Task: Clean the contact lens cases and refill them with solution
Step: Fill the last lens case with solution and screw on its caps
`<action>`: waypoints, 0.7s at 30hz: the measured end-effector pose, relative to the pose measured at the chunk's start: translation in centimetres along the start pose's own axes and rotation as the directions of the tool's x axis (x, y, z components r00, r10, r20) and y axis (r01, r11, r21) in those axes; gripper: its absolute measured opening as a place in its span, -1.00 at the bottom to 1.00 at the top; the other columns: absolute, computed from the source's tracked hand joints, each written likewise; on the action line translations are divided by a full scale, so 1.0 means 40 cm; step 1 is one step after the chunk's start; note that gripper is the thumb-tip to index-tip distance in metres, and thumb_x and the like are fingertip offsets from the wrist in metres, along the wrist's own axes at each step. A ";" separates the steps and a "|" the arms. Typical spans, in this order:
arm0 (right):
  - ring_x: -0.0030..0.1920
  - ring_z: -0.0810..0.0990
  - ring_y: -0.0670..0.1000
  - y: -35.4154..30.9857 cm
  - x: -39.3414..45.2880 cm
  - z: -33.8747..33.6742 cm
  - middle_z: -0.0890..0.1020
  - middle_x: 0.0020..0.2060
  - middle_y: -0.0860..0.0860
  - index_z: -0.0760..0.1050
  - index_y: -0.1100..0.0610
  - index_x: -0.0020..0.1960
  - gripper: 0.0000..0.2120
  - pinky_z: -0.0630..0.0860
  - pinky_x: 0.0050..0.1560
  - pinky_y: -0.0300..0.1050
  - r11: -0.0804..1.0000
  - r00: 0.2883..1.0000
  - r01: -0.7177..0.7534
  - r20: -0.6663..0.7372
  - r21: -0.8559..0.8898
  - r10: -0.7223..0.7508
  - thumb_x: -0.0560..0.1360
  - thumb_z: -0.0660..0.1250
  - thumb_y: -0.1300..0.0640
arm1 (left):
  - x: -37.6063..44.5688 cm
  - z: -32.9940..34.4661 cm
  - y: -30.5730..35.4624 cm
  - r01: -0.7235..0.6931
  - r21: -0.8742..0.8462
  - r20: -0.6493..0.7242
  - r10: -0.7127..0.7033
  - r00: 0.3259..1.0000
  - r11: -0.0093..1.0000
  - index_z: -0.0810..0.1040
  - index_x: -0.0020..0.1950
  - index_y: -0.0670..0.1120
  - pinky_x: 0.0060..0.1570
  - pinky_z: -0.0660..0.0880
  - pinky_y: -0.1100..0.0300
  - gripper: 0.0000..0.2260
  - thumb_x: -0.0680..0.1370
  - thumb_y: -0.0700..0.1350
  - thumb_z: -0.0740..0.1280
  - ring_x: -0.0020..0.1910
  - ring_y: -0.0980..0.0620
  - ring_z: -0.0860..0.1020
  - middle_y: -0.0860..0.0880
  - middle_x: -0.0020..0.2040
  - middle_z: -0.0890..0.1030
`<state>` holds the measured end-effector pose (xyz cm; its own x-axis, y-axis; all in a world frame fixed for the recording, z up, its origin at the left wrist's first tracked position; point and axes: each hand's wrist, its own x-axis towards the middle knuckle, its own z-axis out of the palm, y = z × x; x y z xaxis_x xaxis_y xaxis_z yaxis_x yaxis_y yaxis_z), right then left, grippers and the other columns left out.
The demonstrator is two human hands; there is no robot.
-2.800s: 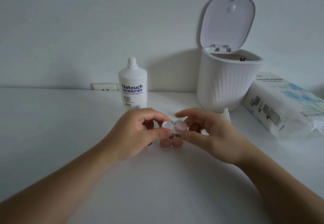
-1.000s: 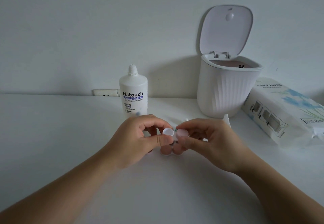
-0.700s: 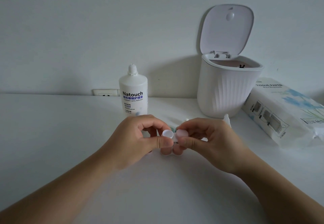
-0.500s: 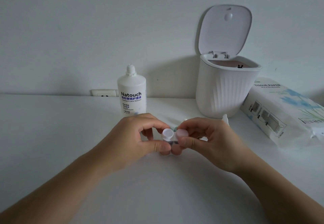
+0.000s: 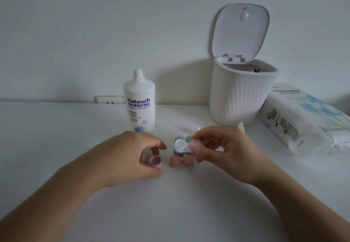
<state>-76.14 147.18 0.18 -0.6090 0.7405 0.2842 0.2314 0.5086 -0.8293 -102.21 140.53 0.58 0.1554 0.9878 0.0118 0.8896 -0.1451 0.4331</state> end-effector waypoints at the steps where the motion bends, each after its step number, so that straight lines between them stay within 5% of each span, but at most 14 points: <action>1: -0.21 0.70 -0.07 0.000 0.000 0.001 0.74 -0.22 -0.12 0.62 -0.07 -0.01 -0.79 0.61 -0.09 -0.17 1.000 1.000 0.000 0.000 -0.002 0.000 0.42 0.44 -0.14 | 0.002 0.001 -0.001 0.003 -0.001 0.008 -0.003 1.000 1.000 0.49 0.15 0.36 -0.07 0.60 0.04 -0.59 0.31 0.29 0.37 -0.19 0.16 0.59 0.15 -0.11 0.65; 8: -0.20 0.70 -0.01 -0.002 0.001 0.002 0.74 -0.20 -0.10 0.62 -0.08 -0.01 -0.79 0.63 -0.07 -0.09 1.000 1.000 0.000 -0.006 -0.004 0.000 0.42 0.45 -0.14 | 0.006 0.008 -0.002 -0.043 -0.033 -0.039 0.042 0.998 0.999 0.59 0.10 0.27 -0.08 0.58 0.04 -0.76 0.46 0.08 0.47 -0.20 0.14 0.58 0.17 -0.12 0.64; 13: -0.22 0.71 -0.02 0.001 -0.001 -0.002 0.74 -0.21 -0.08 0.64 -0.01 -0.03 -0.91 0.64 -0.09 -0.11 1.000 1.000 -0.014 -0.009 -0.013 0.014 0.49 0.50 0.04 | 0.008 0.005 0.006 -0.223 -0.188 -0.242 0.175 0.954 0.956 0.64 0.11 0.20 -0.09 0.52 0.19 -0.78 0.54 -0.09 0.47 -0.12 0.05 0.57 0.20 -0.02 0.60; 17: -0.22 0.70 -0.02 -0.005 -0.002 -0.001 0.74 -0.22 -0.09 0.64 -0.02 -0.02 -0.86 0.63 -0.09 -0.13 1.000 1.000 -0.018 -0.003 -0.006 0.018 0.47 0.47 -0.03 | 0.012 0.003 0.018 -0.285 -0.316 -0.379 0.155 0.912 0.905 0.66 0.10 0.18 -0.08 0.46 0.34 -0.81 0.55 0.09 0.31 -0.06 0.02 0.56 0.12 0.00 0.59; 21: -0.22 0.70 -0.03 -0.005 -0.002 0.000 0.74 -0.21 -0.09 0.64 -0.04 -0.02 -0.84 0.62 -0.09 -0.08 1.000 1.000 -0.014 -0.003 -0.012 0.014 0.44 0.47 -0.06 | 0.013 0.016 0.036 -0.304 -0.424 -0.449 0.093 0.889 0.853 0.62 0.00 0.20 -0.22 0.41 0.41 -0.90 0.49 0.09 0.40 -0.25 0.08 0.51 0.15 -0.10 0.63</action>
<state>-76.16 147.01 0.33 -0.6034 0.7489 0.2741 0.2492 0.5036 -0.8272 -100.59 140.80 0.64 0.0280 0.8897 0.4557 0.5298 -0.3998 0.7480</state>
